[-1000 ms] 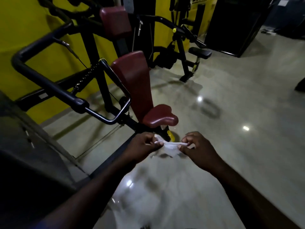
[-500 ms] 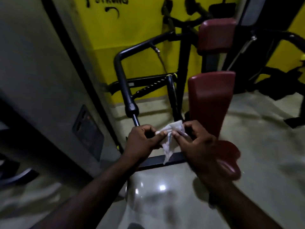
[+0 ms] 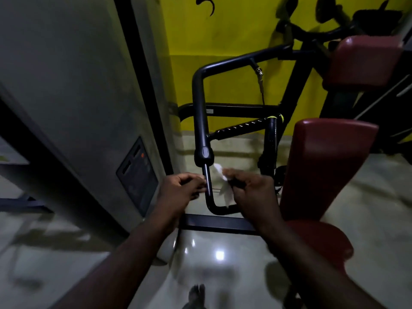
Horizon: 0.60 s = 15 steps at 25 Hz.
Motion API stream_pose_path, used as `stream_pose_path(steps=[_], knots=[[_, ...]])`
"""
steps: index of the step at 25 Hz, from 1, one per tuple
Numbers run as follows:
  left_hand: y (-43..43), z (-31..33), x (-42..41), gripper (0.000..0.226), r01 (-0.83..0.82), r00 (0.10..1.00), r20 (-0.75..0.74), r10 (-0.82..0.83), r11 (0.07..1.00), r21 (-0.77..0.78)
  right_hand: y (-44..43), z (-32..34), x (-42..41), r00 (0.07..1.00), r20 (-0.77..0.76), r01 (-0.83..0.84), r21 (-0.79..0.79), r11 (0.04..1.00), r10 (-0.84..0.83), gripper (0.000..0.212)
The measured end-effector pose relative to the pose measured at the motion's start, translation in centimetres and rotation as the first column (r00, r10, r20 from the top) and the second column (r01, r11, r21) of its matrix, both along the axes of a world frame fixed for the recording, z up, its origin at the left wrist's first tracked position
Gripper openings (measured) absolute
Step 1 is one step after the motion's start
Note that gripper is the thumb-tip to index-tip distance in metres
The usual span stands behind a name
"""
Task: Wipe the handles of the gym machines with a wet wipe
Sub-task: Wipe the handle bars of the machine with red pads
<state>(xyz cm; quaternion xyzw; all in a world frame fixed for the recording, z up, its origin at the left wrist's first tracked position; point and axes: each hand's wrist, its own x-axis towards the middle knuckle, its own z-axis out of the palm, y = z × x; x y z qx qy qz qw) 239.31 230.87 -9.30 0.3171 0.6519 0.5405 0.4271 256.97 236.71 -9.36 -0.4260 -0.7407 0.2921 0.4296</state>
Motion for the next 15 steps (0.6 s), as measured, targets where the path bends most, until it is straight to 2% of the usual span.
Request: stream_pose_path(steps=[1,3,6,9,11,13,15], knots=[[1.4,-1.0,-1.4,0.012,-0.067,0.997,0.037,0.067,0.998,-0.004,1.5,0.1,-1.4,0.999,0.013,0.035,0.048,0.998,-0.036,0.037],[4.5,-2.6,-3.9,0.01,-0.14,0.988,0.063,0.139,0.99,0.009,3.7,-0.8,-5.0,0.988,0.138,0.057,0.086,0.995,-0.069,0.038],[8.2,-3.7,-5.1,0.022,-0.085,0.996,0.001,0.086,0.992,0.092,3.7,-2.6,-7.7,0.971,0.24,0.022,-0.093,0.995,0.001,0.023],[10.8,-4.5,-6.1,0.028,-0.021,0.997,-0.077,0.032,0.991,0.131,1.7,-3.8,-6.3,0.951,0.309,-0.001,-0.017,1.0,0.006,0.024],[11.5,-5.2,-6.7,0.03,-0.036,0.997,-0.068,0.045,0.991,0.13,0.8,-3.9,-5.3,0.939,0.343,-0.01,-0.001,1.0,0.01,0.014],[12.4,-5.6,-7.1,0.029,-0.051,0.997,-0.048,0.057,0.991,0.126,2.5,-3.8,-6.6,0.931,0.341,0.163,-0.067,0.984,-0.131,0.023],[12.7,-5.5,-7.4,0.028,-0.051,0.997,-0.054,0.058,0.991,0.12,5.0,-3.9,-8.5,0.945,0.228,0.303,-0.35,0.886,-0.233,0.032]])
